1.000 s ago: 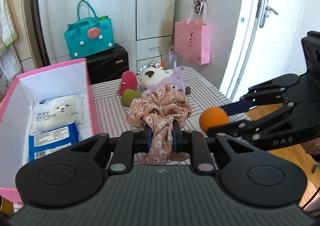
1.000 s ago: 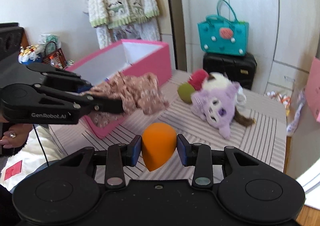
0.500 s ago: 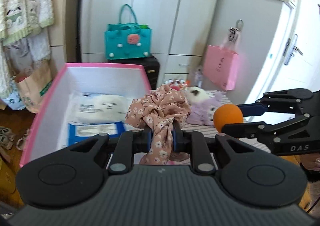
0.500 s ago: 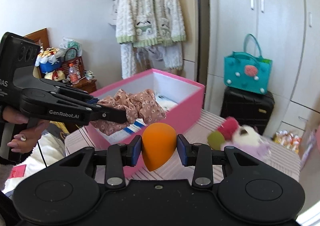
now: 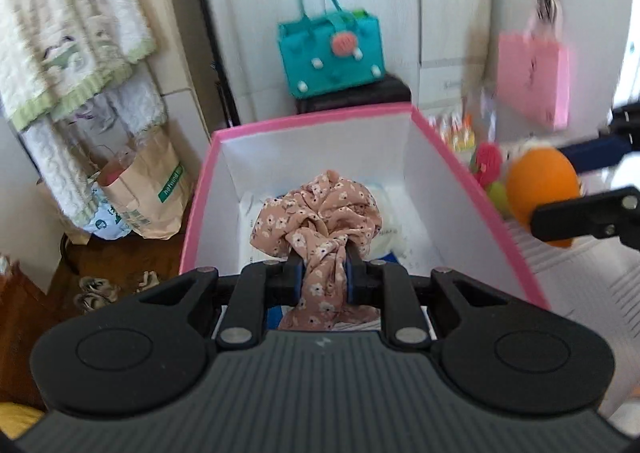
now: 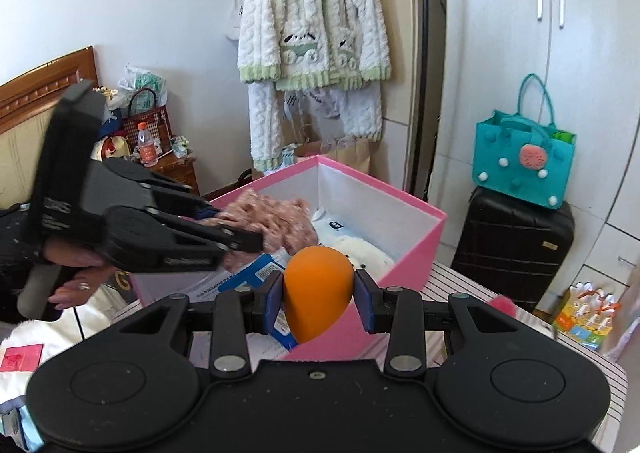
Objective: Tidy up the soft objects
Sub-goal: 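Carry the scrunchie left and the orange sponge right toward the pink box, then lower the scrunchie into the pink box and open the left gripper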
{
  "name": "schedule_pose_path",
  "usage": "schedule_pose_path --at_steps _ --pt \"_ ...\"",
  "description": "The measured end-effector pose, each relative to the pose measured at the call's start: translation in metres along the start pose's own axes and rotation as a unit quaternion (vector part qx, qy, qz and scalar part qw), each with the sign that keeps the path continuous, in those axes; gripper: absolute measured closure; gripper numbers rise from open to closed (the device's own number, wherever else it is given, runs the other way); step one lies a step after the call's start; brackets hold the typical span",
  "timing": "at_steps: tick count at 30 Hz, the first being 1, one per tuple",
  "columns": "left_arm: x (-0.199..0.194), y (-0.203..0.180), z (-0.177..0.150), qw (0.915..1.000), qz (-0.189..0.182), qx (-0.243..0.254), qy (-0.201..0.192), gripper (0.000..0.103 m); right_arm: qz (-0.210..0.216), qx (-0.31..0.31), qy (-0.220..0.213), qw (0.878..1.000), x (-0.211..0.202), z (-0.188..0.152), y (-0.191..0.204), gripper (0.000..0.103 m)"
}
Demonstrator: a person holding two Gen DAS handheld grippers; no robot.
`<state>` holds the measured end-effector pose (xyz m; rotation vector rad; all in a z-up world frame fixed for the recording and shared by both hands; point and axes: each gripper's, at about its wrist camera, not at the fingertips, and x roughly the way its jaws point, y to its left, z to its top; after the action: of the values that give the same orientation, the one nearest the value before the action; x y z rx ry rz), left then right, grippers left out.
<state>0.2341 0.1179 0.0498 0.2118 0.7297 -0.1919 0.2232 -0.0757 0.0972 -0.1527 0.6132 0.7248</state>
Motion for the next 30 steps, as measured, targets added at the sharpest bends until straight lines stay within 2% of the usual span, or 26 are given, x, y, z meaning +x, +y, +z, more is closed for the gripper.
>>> schedule_pose_path --at_steps 5,8,10,14,17,18,21,23,25,30 --pt "0.017 0.014 0.012 0.9998 0.001 0.008 0.019 0.084 -0.004 -0.036 0.021 0.999 0.030 0.016 0.003 0.060" --pt "0.032 0.022 0.020 0.9994 -0.014 -0.009 0.032 0.083 -0.012 -0.047 0.039 0.998 0.049 0.022 0.001 0.060" --pt "0.040 0.026 0.025 0.9987 -0.023 -0.023 0.039 0.083 -0.004 -0.042 0.056 0.998 0.060 0.025 -0.004 0.060" --pt "0.046 0.023 0.030 0.9992 -0.007 -0.005 0.040 0.082 0.011 -0.050 0.071 0.996 0.072 0.027 -0.007 0.060" --pt "0.049 0.029 0.032 0.9986 -0.017 -0.015 0.048 0.082 0.024 -0.064 0.077 0.995 0.075 0.023 -0.003 0.060" --pt "0.051 0.030 0.032 0.9984 -0.017 -0.015 0.052 0.079 0.029 -0.070 0.078 0.994 0.076 0.021 -0.002 0.060" --pt "0.057 0.034 0.031 0.9983 -0.003 -0.019 0.056 0.061 0.034 -0.077 0.079 0.993 0.084 0.017 0.000 0.060" --pt "0.055 0.036 0.030 0.9988 0.008 -0.017 0.044 0.061 0.040 -0.075 0.083 0.993 0.092 0.020 -0.001 0.060" --pt "0.051 0.038 0.029 0.9992 0.021 -0.019 0.030 0.053 0.043 -0.076 0.090 0.992 0.101 0.022 0.000 0.060" --pt "0.034 0.050 0.026 0.9994 0.016 -0.031 0.006 0.051 0.043 -0.079 0.114 0.989 0.118 0.025 0.002 0.060"
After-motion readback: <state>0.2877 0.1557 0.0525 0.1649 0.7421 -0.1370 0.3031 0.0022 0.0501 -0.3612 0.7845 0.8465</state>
